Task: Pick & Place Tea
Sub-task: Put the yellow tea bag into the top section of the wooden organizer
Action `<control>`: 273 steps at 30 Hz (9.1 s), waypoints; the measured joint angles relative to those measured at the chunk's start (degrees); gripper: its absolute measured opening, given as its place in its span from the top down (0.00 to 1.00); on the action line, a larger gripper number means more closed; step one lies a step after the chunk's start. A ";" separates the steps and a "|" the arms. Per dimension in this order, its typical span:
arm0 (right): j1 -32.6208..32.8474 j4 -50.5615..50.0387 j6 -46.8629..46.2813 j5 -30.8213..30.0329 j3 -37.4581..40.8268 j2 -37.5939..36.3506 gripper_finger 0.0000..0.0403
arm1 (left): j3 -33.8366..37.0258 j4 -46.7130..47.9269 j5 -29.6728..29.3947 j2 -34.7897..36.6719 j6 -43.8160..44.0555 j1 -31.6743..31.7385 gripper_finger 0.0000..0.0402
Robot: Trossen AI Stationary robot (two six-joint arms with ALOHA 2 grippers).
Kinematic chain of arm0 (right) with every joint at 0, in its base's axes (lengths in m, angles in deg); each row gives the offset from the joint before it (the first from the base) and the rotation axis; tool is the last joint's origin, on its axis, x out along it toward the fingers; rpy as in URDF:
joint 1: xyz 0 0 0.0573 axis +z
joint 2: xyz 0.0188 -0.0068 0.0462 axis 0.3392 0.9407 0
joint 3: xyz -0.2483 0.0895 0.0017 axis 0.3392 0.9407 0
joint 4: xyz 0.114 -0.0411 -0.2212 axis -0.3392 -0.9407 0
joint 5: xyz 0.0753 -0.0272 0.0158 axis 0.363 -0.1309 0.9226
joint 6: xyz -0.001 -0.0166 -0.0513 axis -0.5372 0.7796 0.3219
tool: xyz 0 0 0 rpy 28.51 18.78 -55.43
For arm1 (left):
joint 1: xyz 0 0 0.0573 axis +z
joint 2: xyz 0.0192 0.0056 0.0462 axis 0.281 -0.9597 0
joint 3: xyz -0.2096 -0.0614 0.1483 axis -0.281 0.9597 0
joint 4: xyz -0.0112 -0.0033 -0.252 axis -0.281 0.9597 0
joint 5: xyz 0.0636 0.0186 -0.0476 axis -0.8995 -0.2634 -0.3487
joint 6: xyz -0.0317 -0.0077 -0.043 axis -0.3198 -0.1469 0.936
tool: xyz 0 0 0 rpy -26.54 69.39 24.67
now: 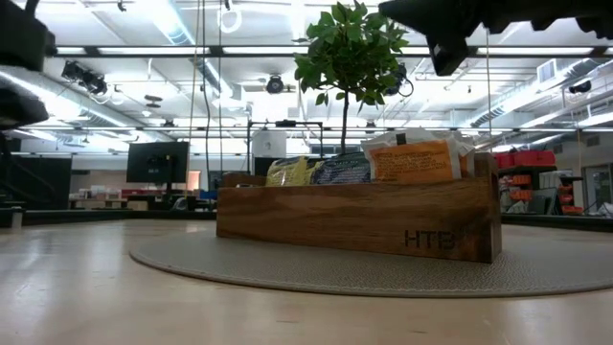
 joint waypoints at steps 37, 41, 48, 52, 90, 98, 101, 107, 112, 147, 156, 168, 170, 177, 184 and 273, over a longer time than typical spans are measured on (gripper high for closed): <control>-7.04 -19.62 -3.37 -0.44 -18.81 13.57 0.60 | -22.53 7.83 -11.49 0.31 -53.99 24.46 1.00; -6.89 -25.28 -1.29 -2.55 -24.48 16.69 0.60 | -22.53 4.50 -13.84 0.31 -59.14 25.83 1.00; -6.75 -27.08 -1.05 -3.00 -25.22 16.83 0.60 | -22.47 2.26 -14.64 0.31 -61.89 28.04 1.00; -6.40 -30.38 -1.17 -4.95 -25.24 15.89 0.60 | -22.45 0.87 -14.64 0.31 -63.54 28.24 1.00; 12.54 -29.49 -13.34 -36.04 0.94 -9.40 0.60 | -21.02 -12.83 -16.18 -11.83 -80.16 31.80 1.00; 12.53 -28.90 -12.62 -35.59 0.90 -9.38 0.60 | -21.00 -14.18 -16.66 -13.27 -79.87 31.35 1.00; 12.53 -28.84 -12.46 -35.50 0.90 -9.38 0.60 | -21.04 -15.18 -14.15 -13.22 -80.48 31.15 0.99; 12.50 -28.80 -12.87 -35.40 0.90 -9.38 0.60 | -21.02 -13.71 -12.62 -13.25 -79.59 31.15 0.99; 12.50 -28.78 -12.89 -35.38 0.90 -9.36 0.60 | -21.02 -13.34 -13.56 -13.41 -79.53 31.31 0.99; 12.48 -30.17 -13.84 -35.42 0.81 -9.31 0.60 | -21.02 -6.88 6.06 -9.06 -57.66 27.72 0.67; 12.48 -30.11 -13.81 -35.40 0.81 -9.05 0.60 | -21.07 5.73 10.52 -8.11 -48.04 26.39 0.70; 12.48 -30.17 -13.25 -35.38 0.81 -8.83 0.60 | -20.07 -6.92 15.91 -4.62 -46.27 20.77 0.70; 12.48 -30.20 -13.37 -34.92 0.81 -8.83 0.60 | -16.88 -11.05 15.96 -2.05 -45.38 20.40 0.70; 13.33 -28.33 -8.65 -32.81 0.81 -8.83 0.60 | 0.08 -28.49 13.45 13.06 -37.67 19.51 0.70; 13.45 -17.80 2.41 -19.39 0.85 -8.85 0.60 | 13.06 -29.28 3.78 28.00 -26.83 15.26 0.70; 5.18 -17.83 3.01 -1.52 0.87 -8.87 0.60 | 11.28 6.55 6.61 13.41 16.43 -6.77 0.99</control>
